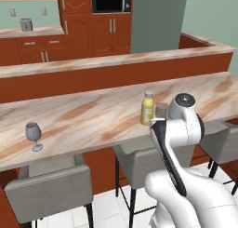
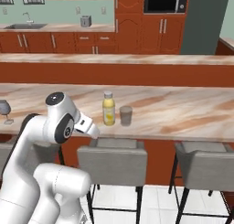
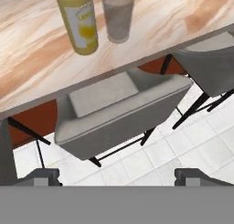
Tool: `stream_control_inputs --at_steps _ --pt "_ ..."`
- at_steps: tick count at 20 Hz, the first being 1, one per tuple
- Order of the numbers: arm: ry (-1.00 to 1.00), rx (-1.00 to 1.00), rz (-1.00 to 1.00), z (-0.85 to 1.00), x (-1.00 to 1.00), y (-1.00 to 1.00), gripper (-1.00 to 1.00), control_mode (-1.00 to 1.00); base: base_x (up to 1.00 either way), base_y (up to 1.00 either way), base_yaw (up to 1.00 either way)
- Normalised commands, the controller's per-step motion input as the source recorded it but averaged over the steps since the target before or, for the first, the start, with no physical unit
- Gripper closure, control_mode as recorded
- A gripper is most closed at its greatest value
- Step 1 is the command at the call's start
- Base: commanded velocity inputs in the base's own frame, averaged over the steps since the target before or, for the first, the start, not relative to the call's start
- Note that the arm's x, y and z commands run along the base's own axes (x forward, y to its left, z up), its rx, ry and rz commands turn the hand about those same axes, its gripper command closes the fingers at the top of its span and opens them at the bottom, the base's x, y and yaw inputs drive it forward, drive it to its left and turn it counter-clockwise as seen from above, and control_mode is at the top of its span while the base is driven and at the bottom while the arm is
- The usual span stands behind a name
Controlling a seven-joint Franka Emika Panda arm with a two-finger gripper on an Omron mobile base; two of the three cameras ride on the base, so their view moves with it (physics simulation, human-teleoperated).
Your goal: There is a wine glass and glass cup on the dining counter. Place the wine bottle next to the wine glass and the juice bottle next to the glass cup.
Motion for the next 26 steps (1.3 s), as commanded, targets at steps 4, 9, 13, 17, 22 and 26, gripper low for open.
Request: stream_control_inputs --at_steps 4,9,13,17,22,26 --pt "0.0 0.0 0.0 0.0 0.0 0.0 -1.0 1.0 -0.16 0.69 0.29" --pt "0.0 0.0 0.0 0.0 0.0 0.0 -1.0 1.0 0.0 0.83 0.18" --pt "0.0 0.0 0.0 0.0 0.0 0.0 -1.0 1.0 0.01 0.89 0.09" --pt "0.0 0.0 0.0 0.0 0.0 0.0 -1.0 1.0 0.08 0.94 0.01" --pt "0.0 0.0 0.0 0.0 0.0 0.0 -1.0 1.0 0.12 0.94 0.0" --pt "0.0 0.0 0.0 0.0 0.0 0.0 -1.0 1.0 0.15 0.94 0.0"
